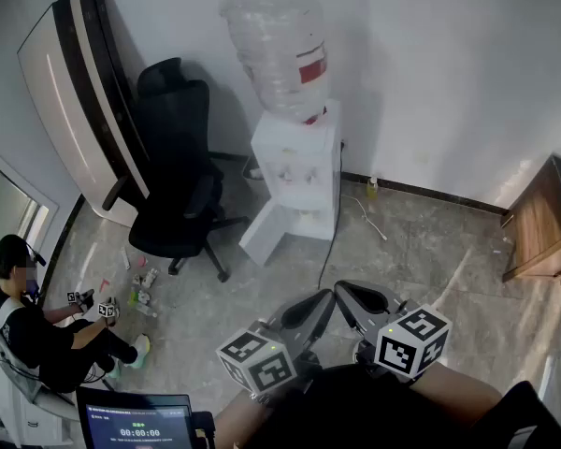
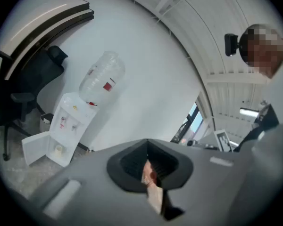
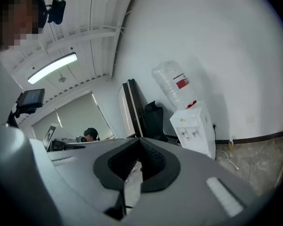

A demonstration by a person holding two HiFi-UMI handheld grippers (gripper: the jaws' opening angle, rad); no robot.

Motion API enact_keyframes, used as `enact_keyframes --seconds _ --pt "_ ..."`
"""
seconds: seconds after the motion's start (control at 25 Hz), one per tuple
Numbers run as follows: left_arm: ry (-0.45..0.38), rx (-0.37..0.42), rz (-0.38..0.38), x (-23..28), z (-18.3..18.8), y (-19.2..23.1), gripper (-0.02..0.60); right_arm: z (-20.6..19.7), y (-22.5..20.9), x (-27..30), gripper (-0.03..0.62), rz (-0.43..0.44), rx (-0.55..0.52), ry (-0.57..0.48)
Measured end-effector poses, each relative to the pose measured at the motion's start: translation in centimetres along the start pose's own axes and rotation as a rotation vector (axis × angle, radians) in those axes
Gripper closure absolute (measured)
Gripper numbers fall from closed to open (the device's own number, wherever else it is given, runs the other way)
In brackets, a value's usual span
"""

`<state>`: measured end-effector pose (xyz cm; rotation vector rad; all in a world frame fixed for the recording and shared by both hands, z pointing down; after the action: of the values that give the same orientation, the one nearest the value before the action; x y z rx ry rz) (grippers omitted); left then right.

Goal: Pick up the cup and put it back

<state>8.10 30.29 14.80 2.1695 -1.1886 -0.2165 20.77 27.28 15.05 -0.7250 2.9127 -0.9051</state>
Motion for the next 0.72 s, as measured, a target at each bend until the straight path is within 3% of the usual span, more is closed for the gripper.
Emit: enact_keyframes --seconds 0.72 --pt "0.008 0.017 -0.01 0.25 -0.01 -0.36 0.578 0.06 -0.15 -0.37 0.589 -0.003 -0.008 -0.006"
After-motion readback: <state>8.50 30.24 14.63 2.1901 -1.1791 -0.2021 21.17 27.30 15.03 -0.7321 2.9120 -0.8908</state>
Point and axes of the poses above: the fingertips, and each gripper's own axes: x forward along the fingers, y to its left, z out of its top, the point moved 8 cm from there along -x, backward along the fingers, and after that the axes turned 9 degrees about z, right-handed, at the moved point
